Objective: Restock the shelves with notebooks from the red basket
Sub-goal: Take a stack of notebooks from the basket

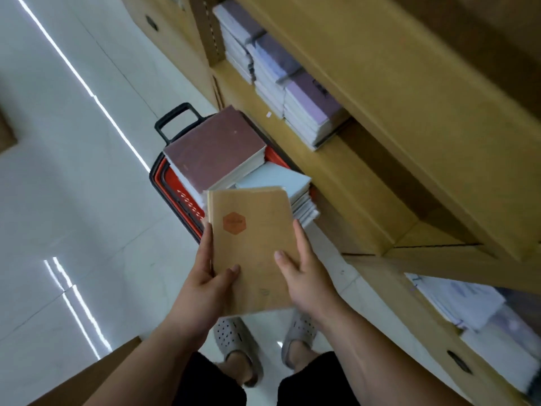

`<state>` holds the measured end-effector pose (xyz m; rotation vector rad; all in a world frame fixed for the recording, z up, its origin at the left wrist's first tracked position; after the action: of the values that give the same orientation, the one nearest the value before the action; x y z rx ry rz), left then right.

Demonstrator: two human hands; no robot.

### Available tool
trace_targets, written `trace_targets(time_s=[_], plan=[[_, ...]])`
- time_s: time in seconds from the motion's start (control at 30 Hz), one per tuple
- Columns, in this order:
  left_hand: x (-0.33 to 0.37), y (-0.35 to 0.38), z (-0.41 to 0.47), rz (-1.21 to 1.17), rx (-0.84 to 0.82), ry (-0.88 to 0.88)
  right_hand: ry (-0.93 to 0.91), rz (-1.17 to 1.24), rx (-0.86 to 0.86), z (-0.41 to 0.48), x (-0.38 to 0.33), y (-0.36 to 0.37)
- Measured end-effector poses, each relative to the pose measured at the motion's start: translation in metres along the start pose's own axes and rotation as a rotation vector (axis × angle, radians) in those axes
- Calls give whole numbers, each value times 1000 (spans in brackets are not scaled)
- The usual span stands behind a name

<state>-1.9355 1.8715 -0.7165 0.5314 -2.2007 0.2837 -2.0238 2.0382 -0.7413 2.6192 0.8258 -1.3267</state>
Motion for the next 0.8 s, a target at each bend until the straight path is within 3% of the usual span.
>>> trace_targets(time_s=[0.23, 0.37, 0.53, 0.8], plan=[[36, 60, 49, 33, -172, 13, 2, 114, 240, 8, -12, -58], [46, 102, 94, 95, -360, 77, -15, 121, 464, 27, -2, -88], [53, 167, 164, 250, -590, 211, 28, 355, 734, 66, 41, -118], [26, 259, 281, 374, -717, 290, -100, 636, 883, 168, 107, -165]])
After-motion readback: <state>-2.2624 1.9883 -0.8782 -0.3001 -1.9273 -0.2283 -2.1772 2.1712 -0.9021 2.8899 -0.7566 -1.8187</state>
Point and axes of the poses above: each hand's wrist, its own z-axis towards the middle knuckle, its own y-axis out of the palm, x = y × z, the point moved 7 cm from there along z, towards the middle knuckle, and after that the axes turned 4 degrees about x, right-handed, at the moved point
